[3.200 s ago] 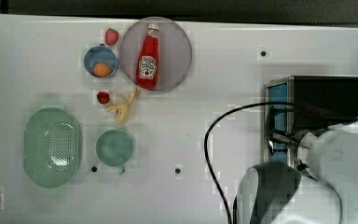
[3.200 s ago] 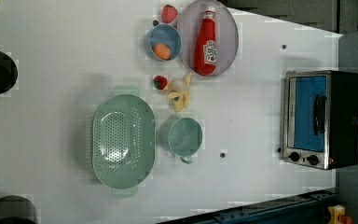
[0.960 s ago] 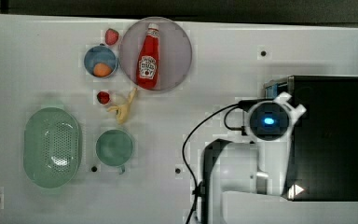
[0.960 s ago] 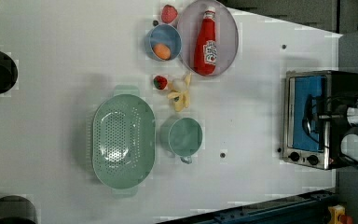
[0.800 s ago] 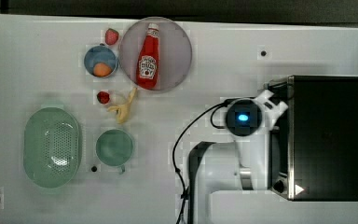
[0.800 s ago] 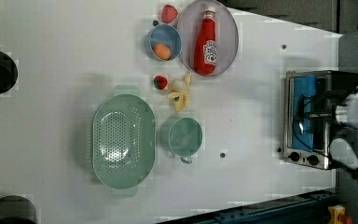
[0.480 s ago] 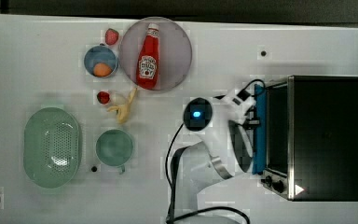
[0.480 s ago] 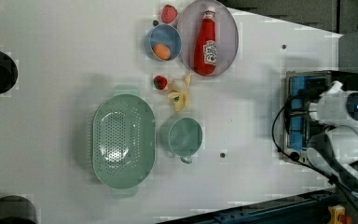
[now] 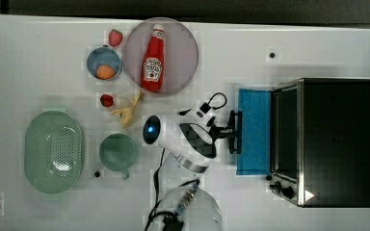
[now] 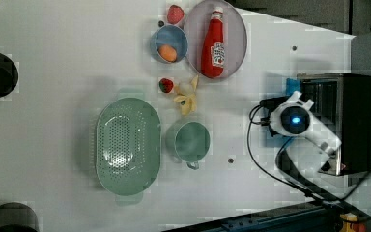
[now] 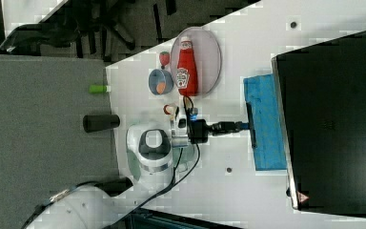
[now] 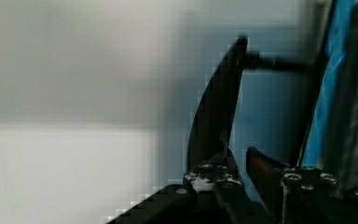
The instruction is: Flap open oven.
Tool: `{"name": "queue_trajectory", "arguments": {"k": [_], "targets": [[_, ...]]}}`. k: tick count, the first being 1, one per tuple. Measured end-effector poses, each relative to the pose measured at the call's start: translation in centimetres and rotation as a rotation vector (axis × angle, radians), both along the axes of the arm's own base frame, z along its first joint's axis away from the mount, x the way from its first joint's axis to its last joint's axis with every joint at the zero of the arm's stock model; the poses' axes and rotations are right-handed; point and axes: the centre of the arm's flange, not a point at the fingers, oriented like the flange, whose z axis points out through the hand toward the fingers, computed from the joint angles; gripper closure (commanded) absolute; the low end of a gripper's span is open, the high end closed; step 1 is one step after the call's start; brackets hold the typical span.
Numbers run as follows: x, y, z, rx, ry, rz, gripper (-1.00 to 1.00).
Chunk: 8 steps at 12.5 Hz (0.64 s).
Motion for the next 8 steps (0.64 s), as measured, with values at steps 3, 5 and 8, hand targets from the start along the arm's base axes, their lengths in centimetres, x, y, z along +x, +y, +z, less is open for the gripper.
{"name": "queue_trajectory", "arguments": {"k": [3,5,8], "targets": [[-1.0,1.2,-3.2,-0.030,-0.007,-0.051,0.65],[-0.1,1.1,-2.7,-0.019,-0.049,-0.085,0.65],[1.2,1.5,0.0,0.098,-0.140,-0.333,0.65]]}}
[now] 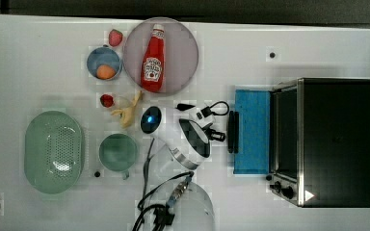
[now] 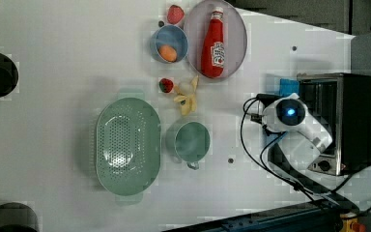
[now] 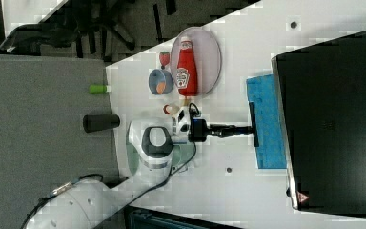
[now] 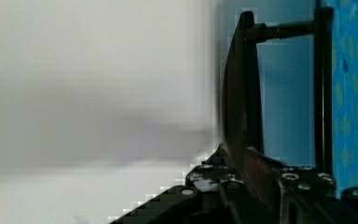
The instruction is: Flap open oven.
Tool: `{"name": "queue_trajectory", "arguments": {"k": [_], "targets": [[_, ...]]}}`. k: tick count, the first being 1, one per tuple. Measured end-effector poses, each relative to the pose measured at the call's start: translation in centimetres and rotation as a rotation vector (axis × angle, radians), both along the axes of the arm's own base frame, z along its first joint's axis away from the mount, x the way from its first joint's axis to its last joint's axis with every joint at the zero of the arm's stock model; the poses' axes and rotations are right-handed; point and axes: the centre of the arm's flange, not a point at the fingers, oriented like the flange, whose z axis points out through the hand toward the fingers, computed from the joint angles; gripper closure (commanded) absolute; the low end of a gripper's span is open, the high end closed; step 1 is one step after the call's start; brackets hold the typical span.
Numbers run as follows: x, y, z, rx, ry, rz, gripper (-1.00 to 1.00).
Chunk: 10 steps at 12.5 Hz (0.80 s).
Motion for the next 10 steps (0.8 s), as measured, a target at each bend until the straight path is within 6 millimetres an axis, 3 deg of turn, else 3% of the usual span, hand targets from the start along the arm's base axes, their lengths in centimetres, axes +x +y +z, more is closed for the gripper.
{"name": "queue_trajectory", "arguments": {"k": [2,5,7,10], "targets": [[1.7,0.9,4.1,0.107,-0.096,-0.172,0.65],[3.9,1.5,13.1,0.231,-0.255,-0.325,0.65],[4.0,1.0,19.8,0.301,-0.329,-0.419,0.65],[2.4,0.0,28.2,0.375,-0.372,-0.531,0.65]]}}
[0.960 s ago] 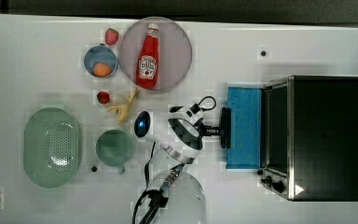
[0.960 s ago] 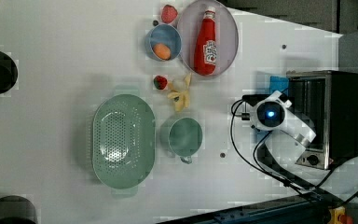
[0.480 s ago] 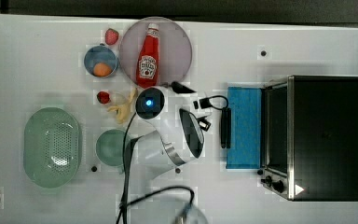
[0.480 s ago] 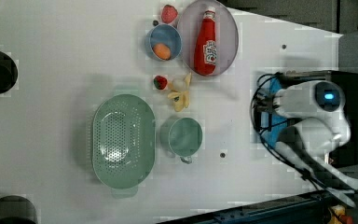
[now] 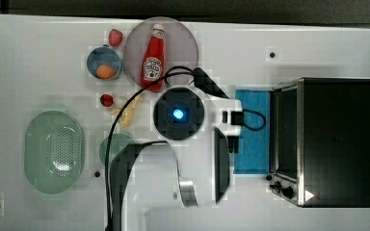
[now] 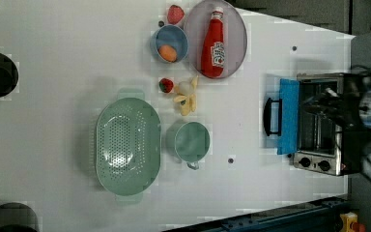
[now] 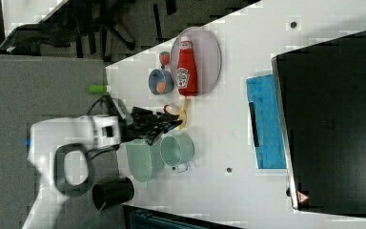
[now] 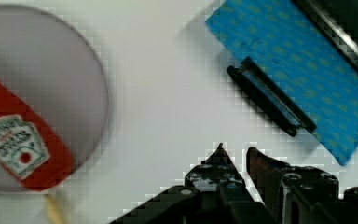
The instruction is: Flap open oven.
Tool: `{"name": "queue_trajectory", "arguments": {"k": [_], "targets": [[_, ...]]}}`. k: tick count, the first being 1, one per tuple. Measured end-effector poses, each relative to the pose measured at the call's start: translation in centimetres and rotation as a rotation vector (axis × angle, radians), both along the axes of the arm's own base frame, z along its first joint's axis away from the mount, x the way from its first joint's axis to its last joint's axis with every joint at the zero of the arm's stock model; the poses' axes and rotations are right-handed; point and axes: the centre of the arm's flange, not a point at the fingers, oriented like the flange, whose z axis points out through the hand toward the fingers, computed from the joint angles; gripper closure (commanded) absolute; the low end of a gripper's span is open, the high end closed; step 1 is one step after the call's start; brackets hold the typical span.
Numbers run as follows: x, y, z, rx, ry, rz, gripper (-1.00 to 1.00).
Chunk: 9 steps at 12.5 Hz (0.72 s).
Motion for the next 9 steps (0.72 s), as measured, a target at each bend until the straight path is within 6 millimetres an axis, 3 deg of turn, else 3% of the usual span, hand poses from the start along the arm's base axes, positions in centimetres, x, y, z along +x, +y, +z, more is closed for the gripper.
{"name": "queue_trajectory", "arguments": {"k": [4,9], "targets": [[-3.1,-1.2,7.9,0.103,-0.056,-0.078,0.65],[-6.0,-1.7,13.4,0.129,0.005,-0.103,0.65]]}}
